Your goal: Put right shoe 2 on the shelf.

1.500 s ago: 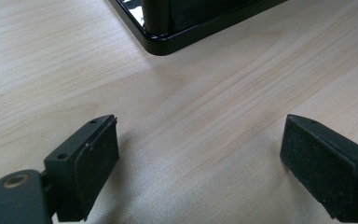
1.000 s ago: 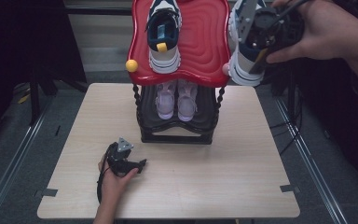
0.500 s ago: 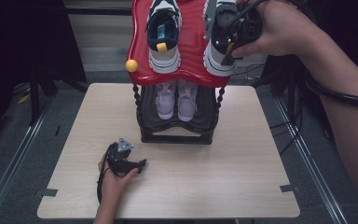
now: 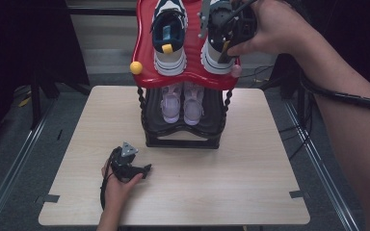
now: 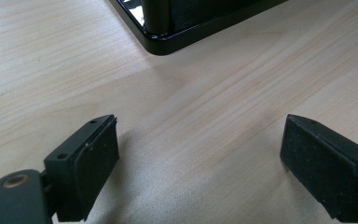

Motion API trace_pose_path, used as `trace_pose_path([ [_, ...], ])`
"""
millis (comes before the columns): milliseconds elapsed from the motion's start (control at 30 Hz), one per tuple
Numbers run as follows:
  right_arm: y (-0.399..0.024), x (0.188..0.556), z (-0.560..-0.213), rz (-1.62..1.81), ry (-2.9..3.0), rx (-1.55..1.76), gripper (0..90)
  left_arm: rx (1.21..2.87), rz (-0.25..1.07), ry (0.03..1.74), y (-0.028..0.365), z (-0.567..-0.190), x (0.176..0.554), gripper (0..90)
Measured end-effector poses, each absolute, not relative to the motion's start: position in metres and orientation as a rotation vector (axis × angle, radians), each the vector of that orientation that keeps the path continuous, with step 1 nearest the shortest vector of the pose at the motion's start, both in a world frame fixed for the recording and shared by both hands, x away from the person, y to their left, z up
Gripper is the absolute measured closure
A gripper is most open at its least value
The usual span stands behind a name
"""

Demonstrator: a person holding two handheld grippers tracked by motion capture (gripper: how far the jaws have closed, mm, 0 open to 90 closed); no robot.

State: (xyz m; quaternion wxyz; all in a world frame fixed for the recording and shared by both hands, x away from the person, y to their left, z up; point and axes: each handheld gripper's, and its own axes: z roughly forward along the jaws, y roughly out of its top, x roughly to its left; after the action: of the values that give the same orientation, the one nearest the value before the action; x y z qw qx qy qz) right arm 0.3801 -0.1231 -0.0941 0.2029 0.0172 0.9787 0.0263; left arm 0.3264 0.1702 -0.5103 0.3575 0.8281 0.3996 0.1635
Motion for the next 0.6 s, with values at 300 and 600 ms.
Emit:
trace_pose_path([
  [300, -0.113, 0.387, -0.103, 0.042, 2.726, 0.017, 74.3, 2.137, 0.423, 1.032, 0.17, -0.51, 0.326, 11.0],
  [600, -0.105, 0.396, -0.111, 0.036, 2.725, -0.011, 74.3, 2.136, 0.423, 1.032, 0.17, -0.51, 0.326, 11.1],
])
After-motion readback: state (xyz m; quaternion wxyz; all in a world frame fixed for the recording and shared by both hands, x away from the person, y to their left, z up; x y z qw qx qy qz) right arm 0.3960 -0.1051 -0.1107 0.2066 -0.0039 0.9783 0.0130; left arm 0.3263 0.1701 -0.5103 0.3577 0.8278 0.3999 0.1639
